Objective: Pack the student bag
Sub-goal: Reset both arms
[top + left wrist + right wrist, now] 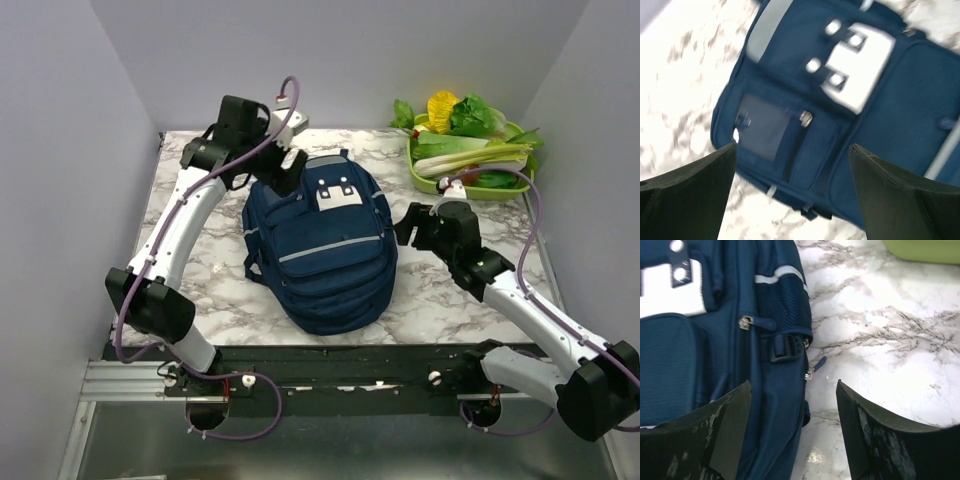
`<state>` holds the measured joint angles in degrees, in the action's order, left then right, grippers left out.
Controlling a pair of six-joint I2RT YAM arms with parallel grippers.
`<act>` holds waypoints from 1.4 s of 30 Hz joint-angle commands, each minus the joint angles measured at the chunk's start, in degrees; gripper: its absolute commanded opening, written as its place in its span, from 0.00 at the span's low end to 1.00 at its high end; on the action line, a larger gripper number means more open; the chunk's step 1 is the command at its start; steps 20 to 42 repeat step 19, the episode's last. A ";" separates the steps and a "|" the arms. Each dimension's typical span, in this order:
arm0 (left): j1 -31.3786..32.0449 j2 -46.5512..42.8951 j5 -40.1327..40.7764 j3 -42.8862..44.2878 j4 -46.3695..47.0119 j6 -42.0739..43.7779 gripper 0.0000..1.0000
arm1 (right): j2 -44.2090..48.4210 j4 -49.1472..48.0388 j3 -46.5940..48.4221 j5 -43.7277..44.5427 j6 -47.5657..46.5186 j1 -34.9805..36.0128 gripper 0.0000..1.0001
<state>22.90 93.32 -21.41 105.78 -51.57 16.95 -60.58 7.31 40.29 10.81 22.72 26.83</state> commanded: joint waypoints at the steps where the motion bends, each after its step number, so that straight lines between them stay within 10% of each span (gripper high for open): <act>1: -3.91 -7.96 5.20 -11.27 5.94 -5.96 0.99 | 2.21 4.46 2.77 -3.34 -2.50 0.07 0.77; 17: -15.85 -15.54 12.36 -42.13 27.65 -10.27 0.99 | 7.66 3.85 -1.97 -2.28 -3.91 0.07 0.81; 42: -20.51 -14.92 10.61 -43.46 32.13 -11.41 0.99 | 7.93 3.24 -2.50 -1.67 -4.70 -0.02 0.83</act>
